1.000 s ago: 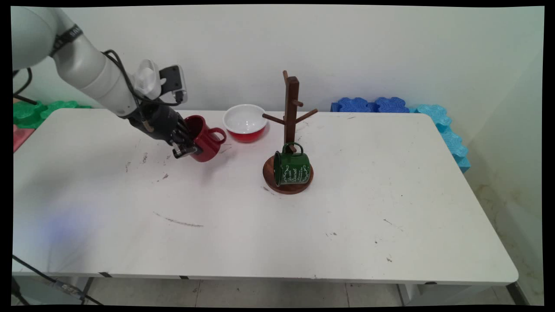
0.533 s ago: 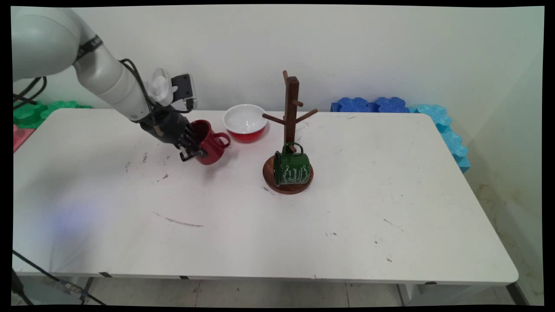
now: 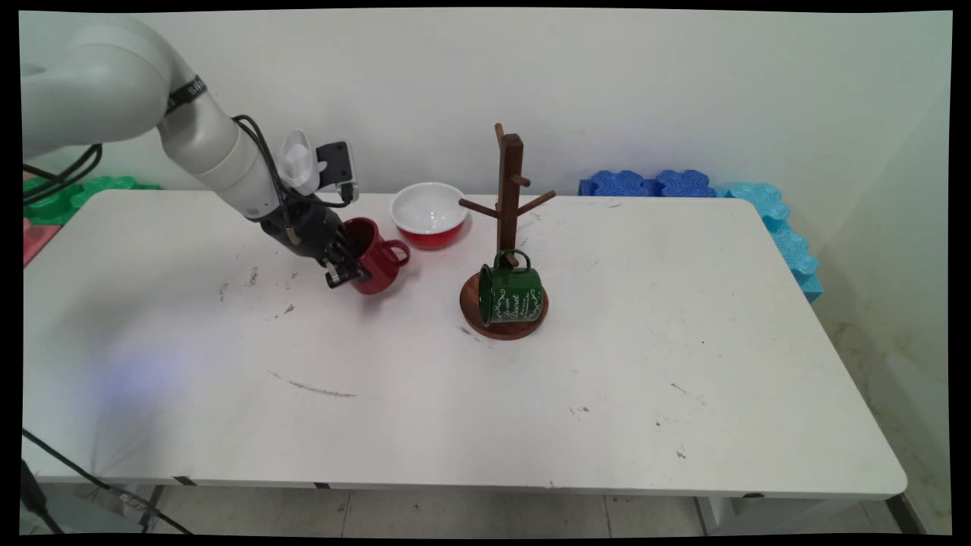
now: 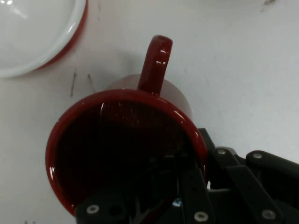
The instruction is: Place the picked object on the table
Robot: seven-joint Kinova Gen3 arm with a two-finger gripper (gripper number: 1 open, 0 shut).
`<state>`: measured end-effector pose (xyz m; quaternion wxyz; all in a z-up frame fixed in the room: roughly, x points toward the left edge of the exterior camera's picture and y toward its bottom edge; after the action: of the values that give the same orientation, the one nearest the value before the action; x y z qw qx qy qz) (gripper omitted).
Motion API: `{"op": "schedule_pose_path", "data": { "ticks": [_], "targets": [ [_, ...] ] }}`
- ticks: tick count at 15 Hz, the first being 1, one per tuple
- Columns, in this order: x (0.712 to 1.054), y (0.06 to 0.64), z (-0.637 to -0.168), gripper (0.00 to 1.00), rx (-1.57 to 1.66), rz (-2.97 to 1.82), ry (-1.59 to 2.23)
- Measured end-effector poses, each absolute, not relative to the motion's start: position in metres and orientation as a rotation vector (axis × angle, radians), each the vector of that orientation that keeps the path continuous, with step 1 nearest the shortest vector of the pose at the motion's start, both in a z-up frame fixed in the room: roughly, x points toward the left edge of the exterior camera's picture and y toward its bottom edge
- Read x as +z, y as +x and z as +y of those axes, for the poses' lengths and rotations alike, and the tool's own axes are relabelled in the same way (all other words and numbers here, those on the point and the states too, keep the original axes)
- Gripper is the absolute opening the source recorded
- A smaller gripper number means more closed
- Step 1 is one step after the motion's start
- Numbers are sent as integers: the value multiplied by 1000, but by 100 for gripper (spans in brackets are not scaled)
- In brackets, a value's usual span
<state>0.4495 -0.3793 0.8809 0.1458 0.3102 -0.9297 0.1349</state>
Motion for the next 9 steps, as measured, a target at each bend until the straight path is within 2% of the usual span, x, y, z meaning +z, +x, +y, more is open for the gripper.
{"op": "schedule_pose_path", "data": {
  "ticks": [9],
  "targets": [
    [867, 448, -387, 0, 370, -2690, 890]
  ]
}}
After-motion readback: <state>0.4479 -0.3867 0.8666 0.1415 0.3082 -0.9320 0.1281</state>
